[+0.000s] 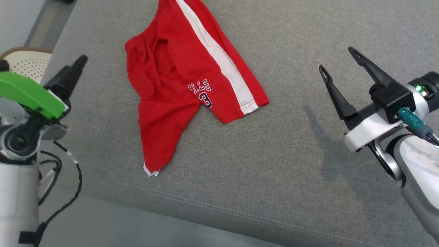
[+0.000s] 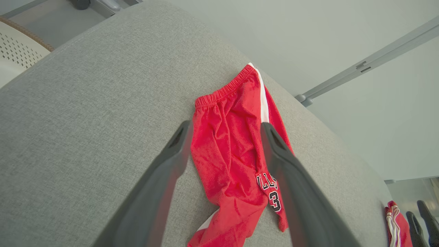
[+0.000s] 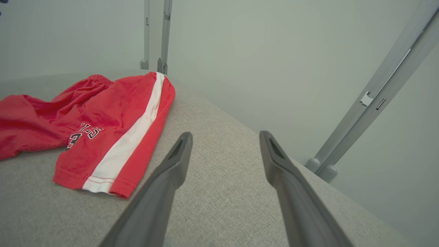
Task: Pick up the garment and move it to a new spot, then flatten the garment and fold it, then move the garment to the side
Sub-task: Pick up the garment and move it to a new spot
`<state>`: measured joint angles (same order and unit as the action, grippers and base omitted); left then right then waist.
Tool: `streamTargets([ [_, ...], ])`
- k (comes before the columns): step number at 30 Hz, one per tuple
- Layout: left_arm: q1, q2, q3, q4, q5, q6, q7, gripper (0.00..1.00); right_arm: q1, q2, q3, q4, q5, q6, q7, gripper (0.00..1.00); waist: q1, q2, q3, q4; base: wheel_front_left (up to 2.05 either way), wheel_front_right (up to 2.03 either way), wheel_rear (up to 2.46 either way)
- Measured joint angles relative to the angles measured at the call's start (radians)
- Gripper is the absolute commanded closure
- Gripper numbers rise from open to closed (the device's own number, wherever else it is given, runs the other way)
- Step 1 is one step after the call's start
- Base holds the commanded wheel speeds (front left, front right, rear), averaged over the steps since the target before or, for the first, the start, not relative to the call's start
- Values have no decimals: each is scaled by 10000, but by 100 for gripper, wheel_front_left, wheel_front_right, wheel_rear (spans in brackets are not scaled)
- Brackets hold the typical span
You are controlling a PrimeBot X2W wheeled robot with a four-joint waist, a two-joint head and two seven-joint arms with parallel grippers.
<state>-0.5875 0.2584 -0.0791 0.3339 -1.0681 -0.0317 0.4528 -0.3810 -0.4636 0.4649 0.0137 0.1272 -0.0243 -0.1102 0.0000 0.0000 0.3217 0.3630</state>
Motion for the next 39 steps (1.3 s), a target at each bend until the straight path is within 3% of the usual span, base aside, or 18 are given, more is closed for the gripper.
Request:
streamTargets([
  [5,-997,59,763,479,-738,591,633,0,-591,-84,8,-571,-136,151,370,0,0,0,699,-236,0,0,0],
  [12,-1688,598,1210,1064,-1135,1110,1505,0,-1304,-299,-186,-1227,-232,238,817,0,0,0,1672,-650,0,0,0],
  [30,-3067,665,1358,1340,-2255,1116,3135,0,-2824,-775,-1011,-2560,-688,136,1475,0,1,0,4154,-1294,0,0,0],
  [38,-3566,915,1208,1377,-2320,625,3482,0,-3045,-803,-1066,-2533,-773,46,1448,0,1,1,5028,-1354,0,0,0],
  [39,-3627,940,1162,1375,-2320,566,3532,25,-3071,-798,-1066,-2522,-773,42,1444,0,1,1,5090,-1359,0,0,0],
])
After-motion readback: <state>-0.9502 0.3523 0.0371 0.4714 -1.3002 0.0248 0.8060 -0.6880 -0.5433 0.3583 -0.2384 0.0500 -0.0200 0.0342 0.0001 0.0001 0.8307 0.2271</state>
